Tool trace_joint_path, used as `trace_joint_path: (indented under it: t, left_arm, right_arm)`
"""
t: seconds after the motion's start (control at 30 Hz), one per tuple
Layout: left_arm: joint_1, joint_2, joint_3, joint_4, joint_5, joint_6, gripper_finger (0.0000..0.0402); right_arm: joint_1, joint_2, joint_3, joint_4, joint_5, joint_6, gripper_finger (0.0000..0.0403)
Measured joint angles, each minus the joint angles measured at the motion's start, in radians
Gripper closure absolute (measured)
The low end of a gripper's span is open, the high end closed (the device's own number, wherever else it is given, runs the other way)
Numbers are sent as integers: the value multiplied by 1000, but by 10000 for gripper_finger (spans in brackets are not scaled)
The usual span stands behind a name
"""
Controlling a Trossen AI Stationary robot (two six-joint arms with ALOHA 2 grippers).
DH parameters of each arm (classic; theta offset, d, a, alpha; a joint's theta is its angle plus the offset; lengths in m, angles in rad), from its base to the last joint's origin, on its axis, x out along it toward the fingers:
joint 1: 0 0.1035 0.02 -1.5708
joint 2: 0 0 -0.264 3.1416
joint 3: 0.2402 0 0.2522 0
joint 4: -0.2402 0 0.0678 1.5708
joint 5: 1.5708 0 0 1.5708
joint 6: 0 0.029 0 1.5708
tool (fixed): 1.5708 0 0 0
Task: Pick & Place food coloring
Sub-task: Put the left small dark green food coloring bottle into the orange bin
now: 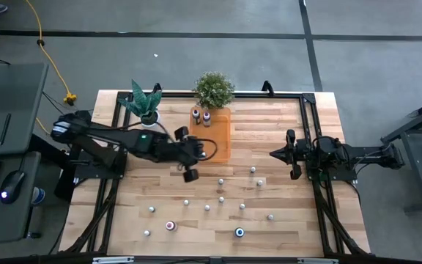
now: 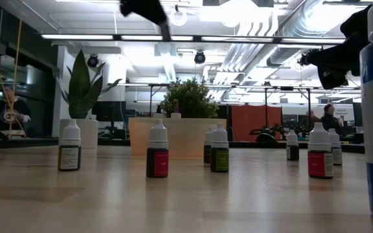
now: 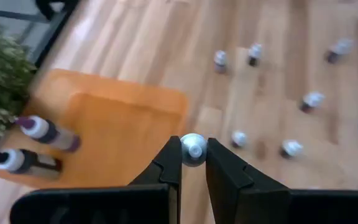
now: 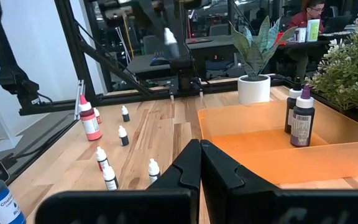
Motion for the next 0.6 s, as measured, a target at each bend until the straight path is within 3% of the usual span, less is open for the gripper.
trace_joint_path:
  t: [0.6]
  left_arm:
    - [225, 297, 3, 51, -37, -177, 367]
  right_arm:
    - [0, 18, 0, 0, 0, 0, 402]
